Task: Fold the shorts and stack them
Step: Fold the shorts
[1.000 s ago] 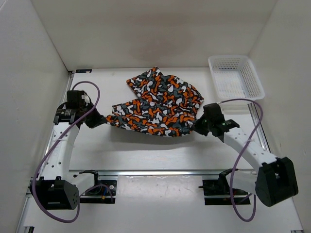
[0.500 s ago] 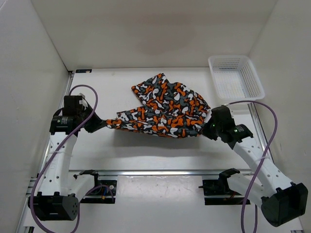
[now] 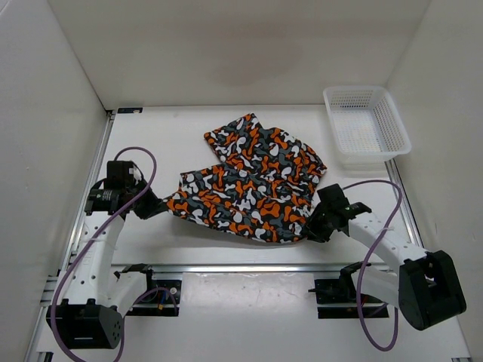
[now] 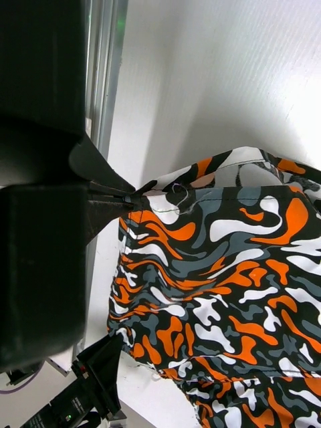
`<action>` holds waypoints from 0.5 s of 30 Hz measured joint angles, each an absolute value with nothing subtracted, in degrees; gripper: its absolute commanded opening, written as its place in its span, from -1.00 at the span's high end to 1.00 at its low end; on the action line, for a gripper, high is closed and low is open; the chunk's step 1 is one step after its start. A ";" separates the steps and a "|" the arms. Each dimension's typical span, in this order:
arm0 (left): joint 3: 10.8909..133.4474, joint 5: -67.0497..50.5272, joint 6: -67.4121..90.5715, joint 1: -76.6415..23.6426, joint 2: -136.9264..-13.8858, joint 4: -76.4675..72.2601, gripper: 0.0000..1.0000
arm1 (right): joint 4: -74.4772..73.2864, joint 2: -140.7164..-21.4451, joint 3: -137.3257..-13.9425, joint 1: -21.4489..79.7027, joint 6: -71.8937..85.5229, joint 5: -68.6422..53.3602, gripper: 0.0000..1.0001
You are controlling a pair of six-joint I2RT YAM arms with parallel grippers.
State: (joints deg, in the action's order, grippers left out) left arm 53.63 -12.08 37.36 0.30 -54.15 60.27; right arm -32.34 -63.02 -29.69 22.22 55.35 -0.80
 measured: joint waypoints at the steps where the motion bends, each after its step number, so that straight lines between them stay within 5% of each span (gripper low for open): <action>1: 53.63 -12.08 37.34 0.30 -54.13 60.07 0.79 | -31.57 -63.20 -29.61 22.20 55.53 -1.06 0.10; 7: 53.63 -12.05 37.32 0.30 -54.17 59.81 0.79 | -26.83 -63.29 -28.69 22.68 57.76 -2.15 0.07; 8: 53.63 -12.05 37.30 0.32 -54.22 59.70 0.79 | -26.17 -63.64 -28.36 23.07 58.11 -2.20 0.25; 9: 53.63 -12.05 37.30 0.32 -54.33 59.53 0.79 | -25.58 -64.27 -28.10 23.55 58.54 -2.20 0.76; 10: 53.63 -12.05 37.30 0.32 -54.41 59.46 0.79 | -24.97 -65.19 -27.88 23.92 58.81 -2.28 0.96; 15: 56.47 -11.88 37.23 0.30 -56.82 60.55 0.79 | -29.47 -66.96 -32.51 24.47 57.71 0.82 1.00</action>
State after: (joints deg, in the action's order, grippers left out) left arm 56.47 -11.88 37.23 0.30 -56.82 60.55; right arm -29.47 -66.96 -32.51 24.47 57.71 0.82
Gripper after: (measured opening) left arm 0.112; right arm 0.030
